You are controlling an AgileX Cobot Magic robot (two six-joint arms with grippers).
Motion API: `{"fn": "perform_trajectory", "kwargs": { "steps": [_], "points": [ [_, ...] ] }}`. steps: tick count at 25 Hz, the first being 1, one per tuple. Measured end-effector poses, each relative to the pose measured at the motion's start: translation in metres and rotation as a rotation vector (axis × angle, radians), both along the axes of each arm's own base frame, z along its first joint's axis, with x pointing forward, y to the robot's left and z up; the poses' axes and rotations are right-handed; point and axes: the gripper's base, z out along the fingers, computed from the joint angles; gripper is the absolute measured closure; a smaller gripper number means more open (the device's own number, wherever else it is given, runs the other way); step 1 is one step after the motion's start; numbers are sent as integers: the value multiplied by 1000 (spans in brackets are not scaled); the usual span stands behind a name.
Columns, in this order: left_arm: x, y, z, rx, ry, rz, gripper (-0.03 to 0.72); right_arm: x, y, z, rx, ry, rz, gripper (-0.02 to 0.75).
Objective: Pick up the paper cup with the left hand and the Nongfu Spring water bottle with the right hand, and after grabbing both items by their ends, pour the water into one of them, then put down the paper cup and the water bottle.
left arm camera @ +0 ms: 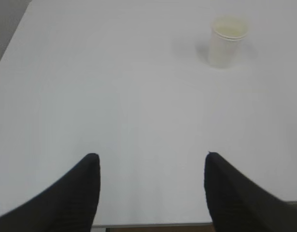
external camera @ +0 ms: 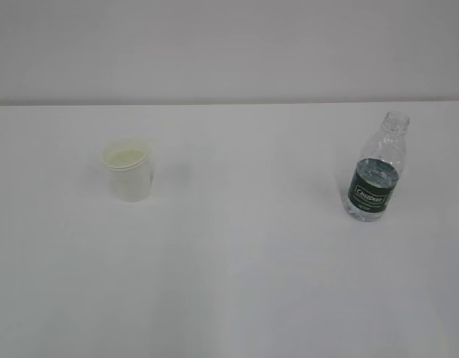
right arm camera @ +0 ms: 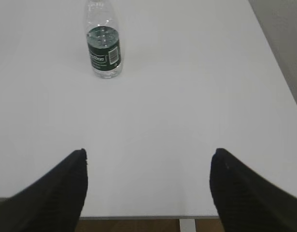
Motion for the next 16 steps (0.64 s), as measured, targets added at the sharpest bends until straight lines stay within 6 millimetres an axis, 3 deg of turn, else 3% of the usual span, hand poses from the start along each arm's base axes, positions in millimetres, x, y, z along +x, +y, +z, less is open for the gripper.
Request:
{"fn": "perform_trajectory", "kwargs": {
  "steps": [5, 16],
  "points": [
    [-1, -1, 0, 0, -2, 87, 207, -1, 1, 0, 0, 0, -111, 150],
    [-1, -1, 0, 0, -2, 119, 214, -1, 1, 0, 0, 0, -116, 150]
  ]
}}
